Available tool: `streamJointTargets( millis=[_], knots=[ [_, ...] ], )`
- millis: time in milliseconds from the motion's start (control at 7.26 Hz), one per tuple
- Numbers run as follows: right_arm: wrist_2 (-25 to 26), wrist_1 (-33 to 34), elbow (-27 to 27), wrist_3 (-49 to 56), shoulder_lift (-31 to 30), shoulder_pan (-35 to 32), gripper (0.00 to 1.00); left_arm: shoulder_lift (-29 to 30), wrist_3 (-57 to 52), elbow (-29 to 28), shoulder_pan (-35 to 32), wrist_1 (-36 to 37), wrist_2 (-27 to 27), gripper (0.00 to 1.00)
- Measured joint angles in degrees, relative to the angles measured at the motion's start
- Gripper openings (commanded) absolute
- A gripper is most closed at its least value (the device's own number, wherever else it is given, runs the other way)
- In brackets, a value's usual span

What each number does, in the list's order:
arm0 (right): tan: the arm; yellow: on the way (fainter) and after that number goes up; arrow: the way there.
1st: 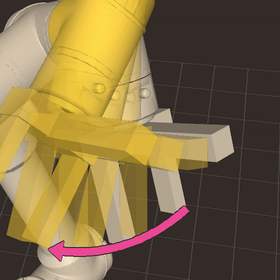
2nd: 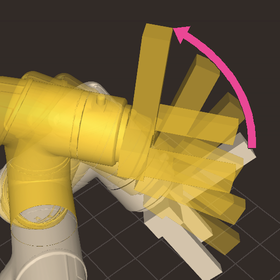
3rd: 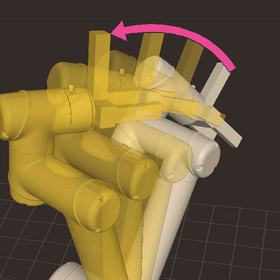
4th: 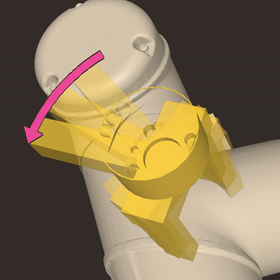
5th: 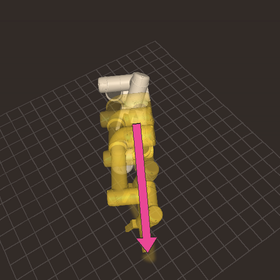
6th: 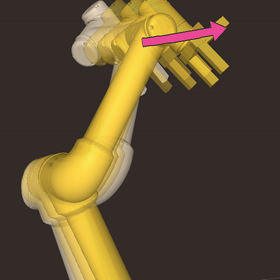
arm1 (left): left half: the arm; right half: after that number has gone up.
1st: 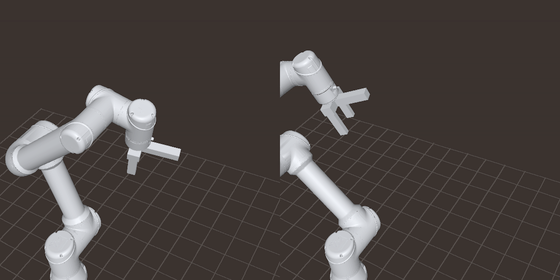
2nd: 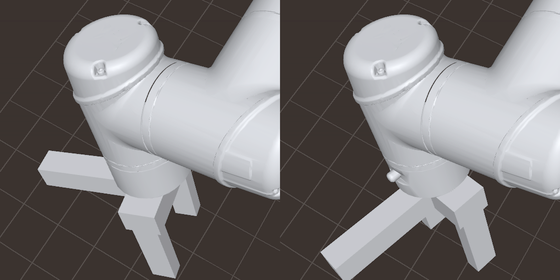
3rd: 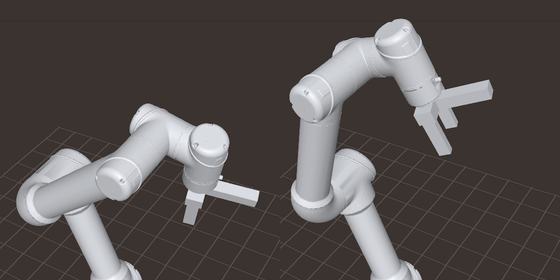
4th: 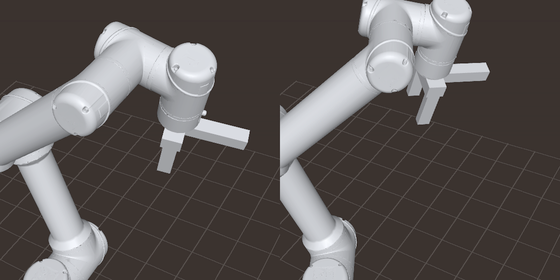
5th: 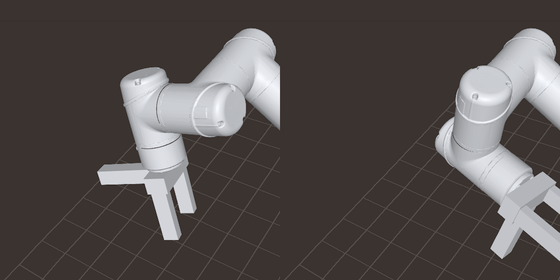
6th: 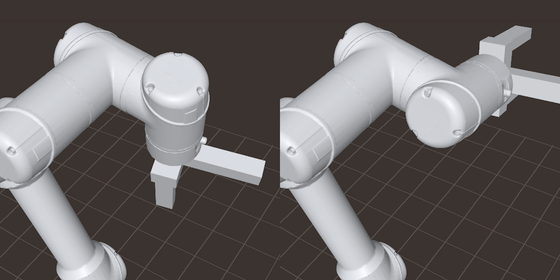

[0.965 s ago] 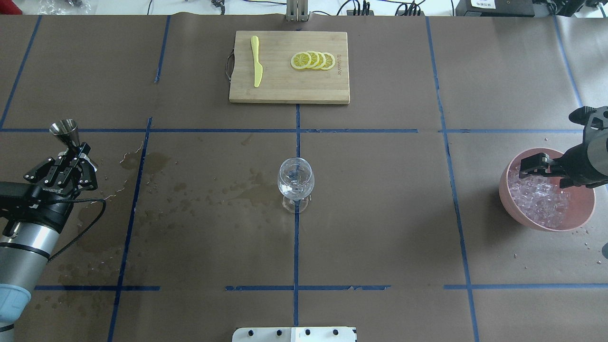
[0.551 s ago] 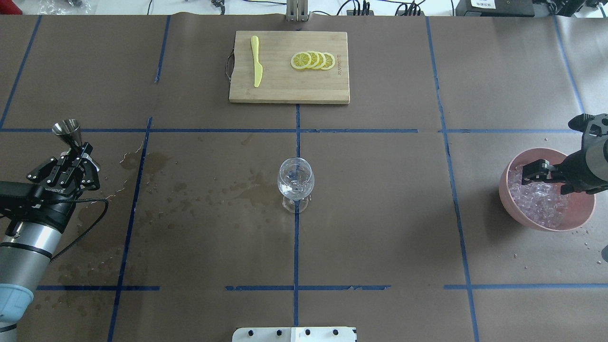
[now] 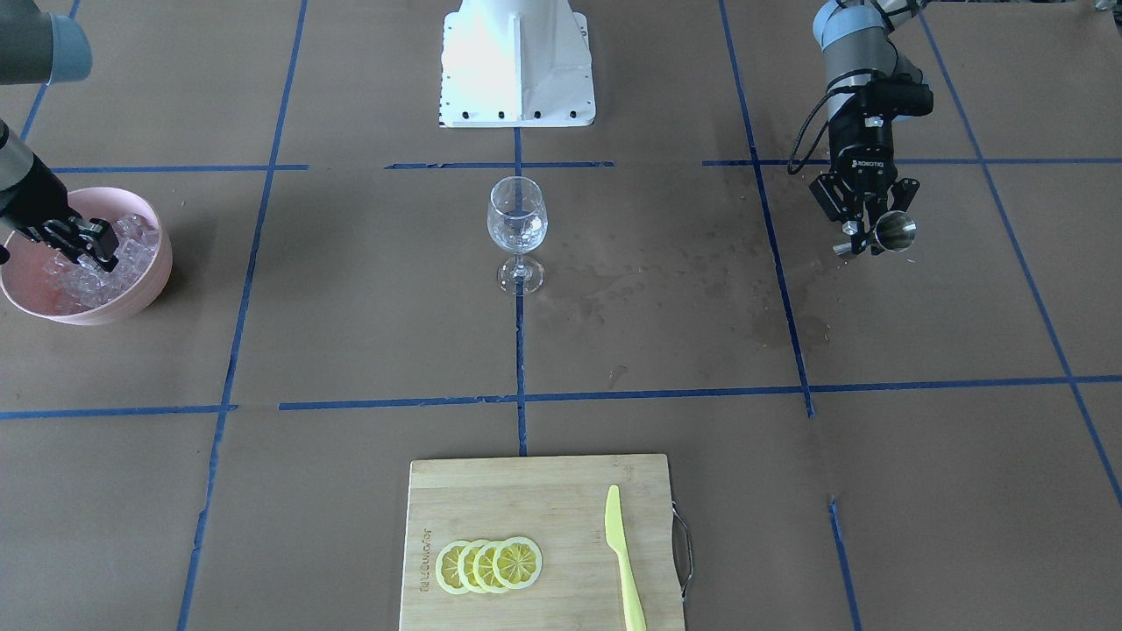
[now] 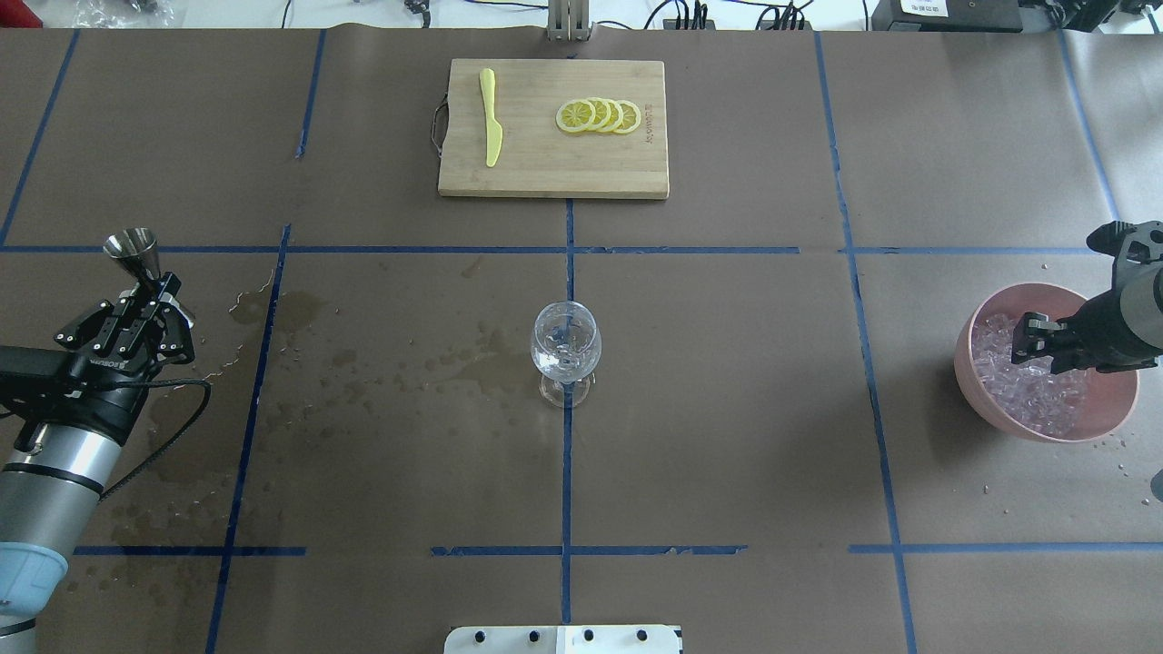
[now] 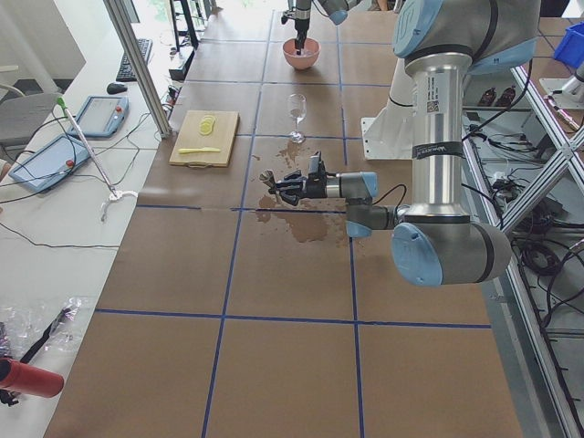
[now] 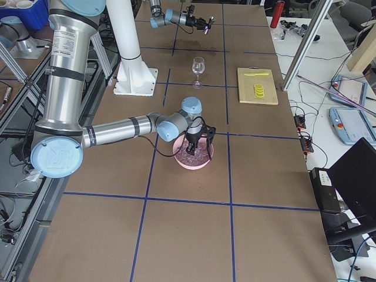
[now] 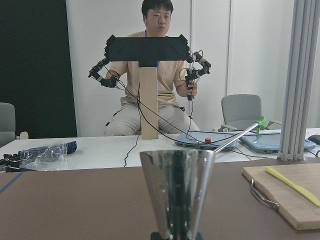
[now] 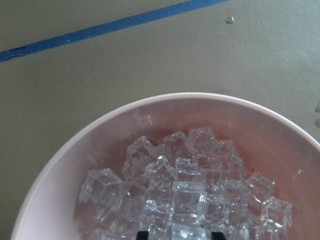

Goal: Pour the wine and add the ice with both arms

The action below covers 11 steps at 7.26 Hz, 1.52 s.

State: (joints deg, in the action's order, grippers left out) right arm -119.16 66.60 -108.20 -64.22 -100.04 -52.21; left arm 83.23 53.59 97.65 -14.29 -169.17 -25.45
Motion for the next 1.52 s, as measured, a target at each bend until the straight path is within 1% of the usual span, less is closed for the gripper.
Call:
streamJointTargets(
  millis=[276, 551, 827, 1103, 1516],
  knots=[
    [0.1, 0.0, -0.4, 0.0, 0.0, -0.1, 0.00, 0.2, -0.1, 0.0, 0.0, 0.1, -0.2, 0.00],
    [0.6, 0.0, -2.1, 0.0, 0.0, -0.2, 0.00, 0.7, -0.1, 0.0, 0.0, 0.2, -0.2, 0.00],
    [0.5, 0.1, -5.3, 0.0, 0.2, -0.3, 0.00, 1.3, 0.0, 0.3, 0.0, 0.3, -0.9, 0.00],
    [0.2, 0.1, -9.7, 0.0, 0.6, -0.3, 0.00, 1.5, 1.1, 0.2, 0.1, 0.2, -1.1, 0.00],
    [0.1, 0.0, -13.8, -0.1, 0.9, -0.3, 0.00, 1.6, 6.2, -3.0, 0.3, -0.2, -0.6, 0.00]
  ],
)
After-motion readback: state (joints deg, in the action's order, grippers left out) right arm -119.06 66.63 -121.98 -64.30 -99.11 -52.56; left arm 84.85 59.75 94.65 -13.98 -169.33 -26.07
